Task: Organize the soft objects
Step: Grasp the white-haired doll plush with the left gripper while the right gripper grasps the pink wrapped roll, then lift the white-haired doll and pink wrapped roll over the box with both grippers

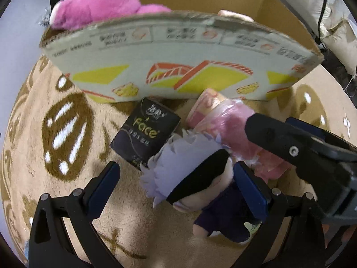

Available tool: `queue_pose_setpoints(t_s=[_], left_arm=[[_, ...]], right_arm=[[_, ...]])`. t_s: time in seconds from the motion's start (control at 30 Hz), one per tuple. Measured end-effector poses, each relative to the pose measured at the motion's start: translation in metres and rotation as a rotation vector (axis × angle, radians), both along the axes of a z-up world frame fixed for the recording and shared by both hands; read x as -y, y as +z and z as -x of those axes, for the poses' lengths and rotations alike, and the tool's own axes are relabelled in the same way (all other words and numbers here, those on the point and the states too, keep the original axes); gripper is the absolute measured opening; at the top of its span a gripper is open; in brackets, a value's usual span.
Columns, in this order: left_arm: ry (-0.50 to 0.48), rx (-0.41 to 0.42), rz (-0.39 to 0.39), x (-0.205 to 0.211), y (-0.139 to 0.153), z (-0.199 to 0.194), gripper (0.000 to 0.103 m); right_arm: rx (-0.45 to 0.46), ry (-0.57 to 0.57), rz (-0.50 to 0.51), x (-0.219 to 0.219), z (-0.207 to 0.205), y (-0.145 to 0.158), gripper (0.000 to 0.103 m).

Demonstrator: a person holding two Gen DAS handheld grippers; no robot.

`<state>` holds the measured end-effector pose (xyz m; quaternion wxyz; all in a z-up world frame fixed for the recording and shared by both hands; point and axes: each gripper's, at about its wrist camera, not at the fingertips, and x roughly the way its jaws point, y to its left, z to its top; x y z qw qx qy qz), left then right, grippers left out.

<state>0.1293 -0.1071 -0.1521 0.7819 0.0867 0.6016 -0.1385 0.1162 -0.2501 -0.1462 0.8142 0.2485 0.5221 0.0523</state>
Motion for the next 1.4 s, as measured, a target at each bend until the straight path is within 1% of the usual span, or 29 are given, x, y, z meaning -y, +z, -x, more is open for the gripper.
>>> queue_pose_setpoints(t_s=[0.13,0.33,0.4,0.47,0.53,0.6,0.67,0.7,0.77,0.83,0.97,1.0,1.03,1.07,1.13,1.2,1.27,1.33,1.37,1.4], left_arm=[[0.030,-0.057,0.026,-0.007,-0.005,-0.002,0.100],[0.047,-0.077,0.044,-0.014,-0.009,0.002,0.100],[0.054,-0.084,0.062,-0.019,-0.011,0.004,0.097],[0.058,-0.099,0.090,-0.021,-0.014,0.006,0.090],[0.066,-0.111,0.114,-0.027,-0.017,0.016,0.086],[0.073,-0.121,0.134,-0.029,-0.019,0.016,0.082],[0.074,-0.126,0.152,-0.031,-0.018,0.019,0.074],[0.071,-0.128,0.161,-0.034,-0.019,0.021,0.071],[0.064,-0.142,0.192,-0.034,-0.018,0.024,0.055],[0.064,-0.139,0.193,-0.033,-0.017,0.029,0.054],[0.057,-0.126,0.186,-0.039,-0.016,0.038,0.053],[0.061,-0.126,0.183,-0.039,-0.016,0.038,0.053],[0.063,-0.122,0.175,-0.041,-0.015,0.040,0.053],[0.063,-0.112,0.163,-0.035,-0.007,0.035,0.053],[0.061,-0.083,0.135,-0.033,-0.001,0.035,0.053],[0.061,-0.057,0.111,-0.035,0.003,0.039,0.053],[0.069,-0.051,0.107,-0.040,0.006,0.041,0.053],[0.082,-0.053,0.110,-0.045,0.008,0.042,0.052],[0.090,-0.050,0.111,-0.049,0.010,0.044,0.052],[0.094,-0.046,0.110,-0.051,0.011,0.044,0.052]], right_arm=[[-0.019,0.018,0.002,-0.002,0.000,-0.004,0.103],[-0.068,0.034,0.003,-0.007,-0.002,-0.016,0.103],[-0.079,0.039,0.007,-0.008,-0.003,-0.020,0.103],[-0.087,0.046,0.015,-0.011,-0.005,-0.024,0.103],[-0.092,0.053,0.024,-0.013,-0.006,-0.026,0.102],[-0.095,0.053,0.024,-0.014,-0.007,-0.028,0.100],[-0.097,0.051,0.026,-0.012,-0.007,-0.029,0.097],[-0.098,0.052,0.028,-0.011,-0.007,-0.029,0.095],[-0.102,0.051,0.034,-0.008,-0.006,-0.030,0.091],[-0.104,0.056,0.050,-0.006,-0.006,-0.030,0.083],[-0.105,0.072,0.079,-0.005,-0.004,-0.029,0.075],[-0.103,0.077,0.080,-0.007,-0.004,-0.029,0.070],[-0.100,0.086,0.073,-0.009,-0.003,-0.029,0.067],[-0.100,0.094,0.074,-0.011,-0.003,-0.029,0.066],[-0.096,0.113,0.089,-0.015,-0.002,-0.028,0.060],[-0.097,0.126,0.082,-0.019,-0.001,-0.027,0.055],[-0.093,0.140,0.088,-0.022,0.001,-0.025,0.049],[-0.078,0.156,0.095,-0.026,0.003,-0.021,0.038],[-0.072,0.168,0.098,-0.028,0.004,-0.020,0.037],[-0.062,0.178,0.103,-0.031,0.005,-0.018,0.032]])
